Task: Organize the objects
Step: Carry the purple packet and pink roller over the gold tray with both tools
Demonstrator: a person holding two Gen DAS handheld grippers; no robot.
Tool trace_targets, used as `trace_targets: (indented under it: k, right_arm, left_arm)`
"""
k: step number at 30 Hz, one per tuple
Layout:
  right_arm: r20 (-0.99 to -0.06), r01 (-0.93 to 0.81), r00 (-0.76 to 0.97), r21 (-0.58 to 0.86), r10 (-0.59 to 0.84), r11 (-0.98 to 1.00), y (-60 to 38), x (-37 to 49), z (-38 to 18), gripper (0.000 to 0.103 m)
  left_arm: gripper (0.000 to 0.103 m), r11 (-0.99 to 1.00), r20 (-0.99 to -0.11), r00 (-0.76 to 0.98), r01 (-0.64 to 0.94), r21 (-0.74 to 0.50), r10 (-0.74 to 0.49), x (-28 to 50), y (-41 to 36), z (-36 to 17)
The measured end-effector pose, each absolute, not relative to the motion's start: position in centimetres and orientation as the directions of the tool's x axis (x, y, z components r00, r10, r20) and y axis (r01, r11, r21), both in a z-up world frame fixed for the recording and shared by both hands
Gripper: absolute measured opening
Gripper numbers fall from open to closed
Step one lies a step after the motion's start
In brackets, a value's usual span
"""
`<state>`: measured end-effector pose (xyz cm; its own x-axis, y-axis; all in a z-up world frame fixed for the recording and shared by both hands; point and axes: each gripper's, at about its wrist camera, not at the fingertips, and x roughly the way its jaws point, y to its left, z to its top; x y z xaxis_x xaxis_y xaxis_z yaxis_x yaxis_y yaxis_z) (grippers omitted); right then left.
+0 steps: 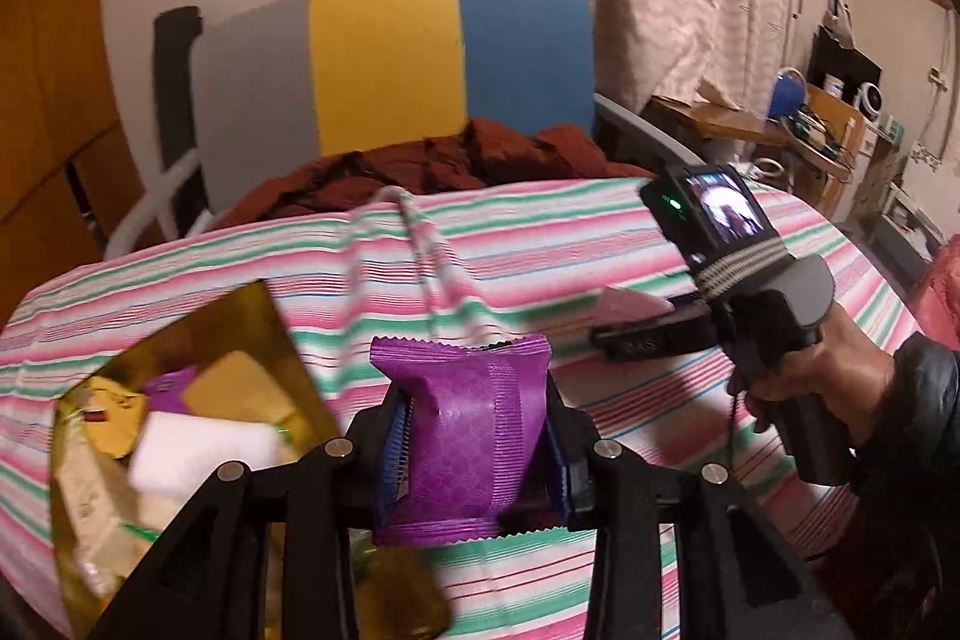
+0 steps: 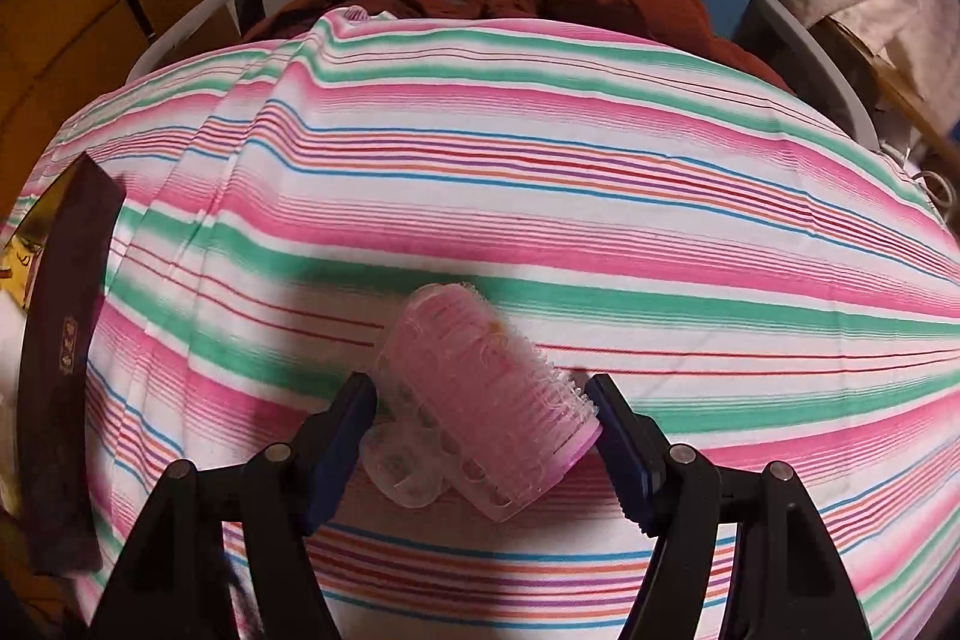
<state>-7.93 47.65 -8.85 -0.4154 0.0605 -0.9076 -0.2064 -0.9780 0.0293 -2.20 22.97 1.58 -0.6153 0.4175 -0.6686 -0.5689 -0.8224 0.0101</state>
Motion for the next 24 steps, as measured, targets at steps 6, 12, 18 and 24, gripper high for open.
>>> trace_targets:
  k: [6,12,18,24]
  right_arm:
    - [-0.914,-0.189,-0.401,0.024,0.055,-0.982,45.9,-7.4,-8.8,0.072]
    - [-0.919,-0.172,-0.393,0.056,0.016,-0.983,43.4,-7.3,-8.6,0.072]
    - [-0.909,-0.146,-0.415,0.113,-0.043,-0.983,40.4,-6.9,-7.7,0.072]
    - [-0.883,-0.119,-0.458,0.177,-0.104,-0.977,37.9,-6.3,-6.0,0.072]
  left_arm:
    - [0.038,-0.851,-0.639,-0.664,-0.524,0.029,0.388,-2.3,19.9,2.8]
    - [0.038,-0.868,-0.615,-0.700,-0.494,0.048,0.364,-2.2,17.5,3.4]
    - [0.038,-0.883,-0.610,-0.712,-0.467,0.041,0.348,-2.0,15.4,3.4]
    - [0.038,-0.898,-0.601,-0.727,-0.439,0.036,0.331,-1.6,13.6,3.5]
